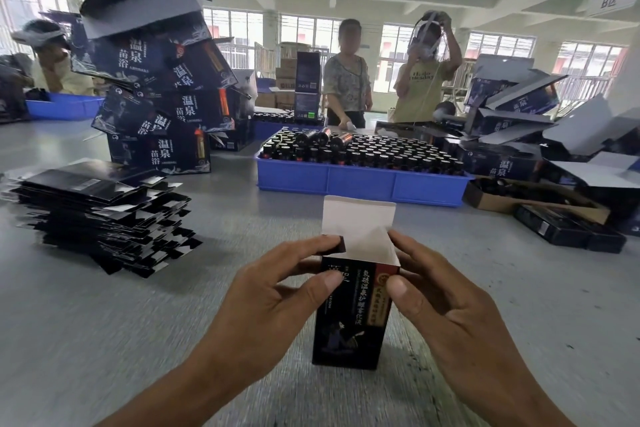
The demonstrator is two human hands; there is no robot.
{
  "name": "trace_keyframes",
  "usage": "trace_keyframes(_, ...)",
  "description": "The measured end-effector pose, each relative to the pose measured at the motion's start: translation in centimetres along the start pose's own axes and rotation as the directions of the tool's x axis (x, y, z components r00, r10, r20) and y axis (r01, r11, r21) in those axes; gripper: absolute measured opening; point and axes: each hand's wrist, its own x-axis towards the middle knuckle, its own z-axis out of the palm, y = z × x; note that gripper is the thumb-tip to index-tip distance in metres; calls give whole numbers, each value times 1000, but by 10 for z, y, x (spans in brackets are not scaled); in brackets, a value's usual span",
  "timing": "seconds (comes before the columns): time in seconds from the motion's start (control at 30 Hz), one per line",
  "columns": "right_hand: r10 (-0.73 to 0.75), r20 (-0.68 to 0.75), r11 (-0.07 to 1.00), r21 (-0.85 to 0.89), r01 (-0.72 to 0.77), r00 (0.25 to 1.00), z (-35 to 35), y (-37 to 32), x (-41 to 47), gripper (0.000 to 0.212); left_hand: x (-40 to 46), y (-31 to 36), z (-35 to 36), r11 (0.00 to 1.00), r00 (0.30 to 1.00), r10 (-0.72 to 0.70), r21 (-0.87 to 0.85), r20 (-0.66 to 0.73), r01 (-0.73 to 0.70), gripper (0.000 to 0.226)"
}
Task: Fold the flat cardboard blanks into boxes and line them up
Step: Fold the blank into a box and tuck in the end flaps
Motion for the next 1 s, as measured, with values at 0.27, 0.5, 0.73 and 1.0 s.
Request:
trace_keyframes(0.27, 21, 19, 998, -55, -20, 1000, 1, -2, -1, 38, 1, -2, 0, 998, 999, 42, 47, -14, -41, 29)
trace_keyframes(0.5, -51, -38, 994, -103, 47, 998, 3, -10, -4, 36, 0, 4, 2, 986, 988, 142, 90, -56, -137, 23)
trace_keyframes(0.73, -52, -117, 997, 56, 58, 992, 6, -13, -5, 19, -1, 10, 2, 984, 990, 135, 126, -51, -128, 27)
trace_keyframes(1.0, -66, -161, 997, 23, 71, 985, 8, -19, -9, 30, -1, 15, 4, 982, 990, 130, 148, -63, -119, 22)
